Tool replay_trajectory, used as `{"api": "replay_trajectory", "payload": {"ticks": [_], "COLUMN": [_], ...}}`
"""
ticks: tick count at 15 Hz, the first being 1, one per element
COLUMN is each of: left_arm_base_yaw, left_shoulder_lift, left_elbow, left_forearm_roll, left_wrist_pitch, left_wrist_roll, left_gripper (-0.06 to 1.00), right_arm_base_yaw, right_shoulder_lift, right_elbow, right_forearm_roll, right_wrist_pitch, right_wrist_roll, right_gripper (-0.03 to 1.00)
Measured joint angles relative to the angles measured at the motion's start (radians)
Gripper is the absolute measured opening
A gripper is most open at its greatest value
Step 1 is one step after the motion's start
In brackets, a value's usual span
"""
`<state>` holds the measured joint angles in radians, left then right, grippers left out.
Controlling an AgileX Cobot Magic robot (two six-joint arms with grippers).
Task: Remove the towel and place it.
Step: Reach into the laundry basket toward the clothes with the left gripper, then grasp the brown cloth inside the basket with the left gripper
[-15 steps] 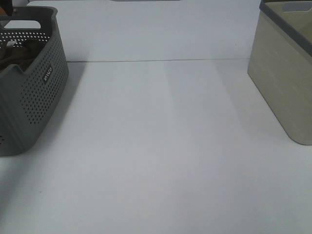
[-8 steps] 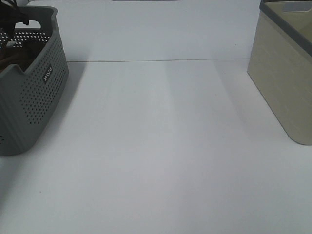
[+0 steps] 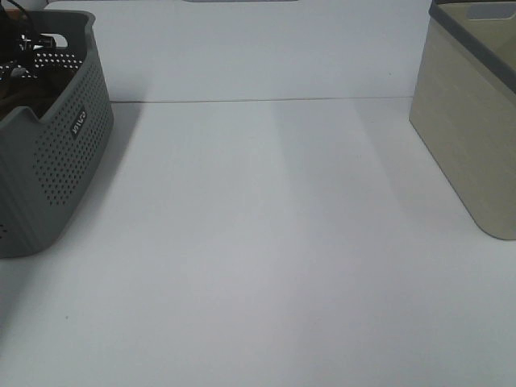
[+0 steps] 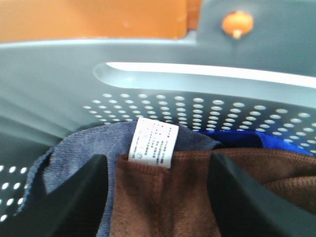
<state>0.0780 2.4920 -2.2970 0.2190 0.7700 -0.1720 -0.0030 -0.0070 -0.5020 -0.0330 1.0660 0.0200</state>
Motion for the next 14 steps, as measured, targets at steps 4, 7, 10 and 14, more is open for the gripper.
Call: {"api": "replay_trajectory", "payload": {"ticks": [4,7,10,14], "left_arm_base_yaw": [0.0,0.0,0.0,0.0], "left_shoulder_lift": [0.016,0.028,0.031,0.032], "left_elbow": [0.0,0.0,0.0,0.0], "left_forearm_roll": [0.015,0.016,0.018,0.046], "left_wrist_pitch": [-0.03,-0.066,-0.068,-0.065], "left_wrist_roll": [0.0,0.0,0.0,0.0], "left_gripper": [0.57,0.54,0.5,0.45], "right_arm_base_yaw": [0.0,0.0,0.0,0.0], "right_shoulder_lift": [0.0,0.0,0.0,0.0], "right_elbow": [0.0,0.0,0.0,0.0], "right_forearm_roll": [0.0,0.0,0.0,0.0], "right_wrist_pitch": [0.0,0.0,0.0,0.0], "right_wrist_roll": [0.0,0.0,0.0,0.0], "right_gripper": [0.61,0.61,0.61,0.61]}}
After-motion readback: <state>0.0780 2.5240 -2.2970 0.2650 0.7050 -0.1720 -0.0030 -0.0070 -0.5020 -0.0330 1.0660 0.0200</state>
